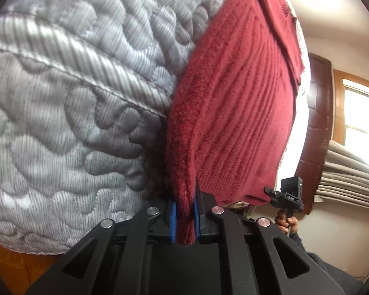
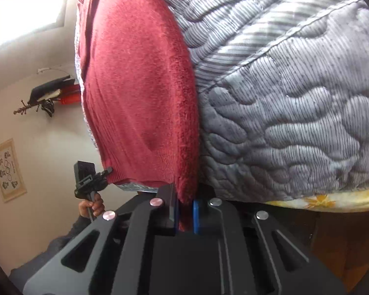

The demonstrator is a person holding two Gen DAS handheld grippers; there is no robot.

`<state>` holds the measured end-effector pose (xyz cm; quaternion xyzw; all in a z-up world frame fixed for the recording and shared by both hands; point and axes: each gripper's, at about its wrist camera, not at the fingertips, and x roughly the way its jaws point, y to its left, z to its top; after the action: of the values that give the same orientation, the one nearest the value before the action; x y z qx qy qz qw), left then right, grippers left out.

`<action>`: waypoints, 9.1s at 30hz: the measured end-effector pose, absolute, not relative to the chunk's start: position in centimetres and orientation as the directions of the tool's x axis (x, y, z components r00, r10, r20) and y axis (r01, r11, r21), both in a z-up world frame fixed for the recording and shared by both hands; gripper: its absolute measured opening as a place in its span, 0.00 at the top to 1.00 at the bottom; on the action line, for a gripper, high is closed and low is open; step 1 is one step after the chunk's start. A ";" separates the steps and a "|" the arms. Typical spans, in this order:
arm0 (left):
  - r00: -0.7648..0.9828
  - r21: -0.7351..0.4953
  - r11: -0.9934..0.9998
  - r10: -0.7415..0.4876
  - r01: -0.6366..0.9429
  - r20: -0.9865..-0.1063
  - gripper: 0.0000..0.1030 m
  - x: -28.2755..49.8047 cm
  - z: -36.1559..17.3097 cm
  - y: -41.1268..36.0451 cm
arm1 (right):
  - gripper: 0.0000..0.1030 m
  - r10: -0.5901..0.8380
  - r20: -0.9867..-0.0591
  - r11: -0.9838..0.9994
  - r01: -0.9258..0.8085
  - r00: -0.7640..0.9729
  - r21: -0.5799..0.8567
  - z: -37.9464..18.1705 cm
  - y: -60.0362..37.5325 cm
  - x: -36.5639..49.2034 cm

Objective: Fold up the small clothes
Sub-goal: 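Lift the side edge with both tools, fold it over the body, release, then grasp the opposite side edge of the sweater with both tools, then lift that edge with both tools and fold it over, then open, then grasp the end of the folded sweater strip with the left tool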

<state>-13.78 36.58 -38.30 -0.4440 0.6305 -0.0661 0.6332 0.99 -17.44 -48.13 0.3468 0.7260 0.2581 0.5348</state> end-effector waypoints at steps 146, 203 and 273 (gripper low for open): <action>0.506 -0.291 0.957 -0.239 -0.024 -0.828 0.90 20.8 -24.2 39.2 | 0.94 0.441 -0.851 0.878 -0.335 0.285 0.343 -32.4 -10.5 34.8; 0.557 -0.443 0.893 -0.330 -0.076 -0.762 0.49 31.8 -26.7 42.3 | 0.75 0.532 -0.785 0.847 -0.181 0.317 0.500 -36.9 -8.7 47.3; 0.328 -0.762 0.553 -0.690 -0.337 -0.645 0.12 28.1 -35.6 51.6 | 0.18 0.197 -0.747 0.481 -0.726 0.635 -0.491 -39.7 26.5 11.8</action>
<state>28.15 51.57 -35.56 -0.4546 0.5648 -0.1304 0.6763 11.80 26.52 -39.67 -0.4199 0.3151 0.2883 0.8008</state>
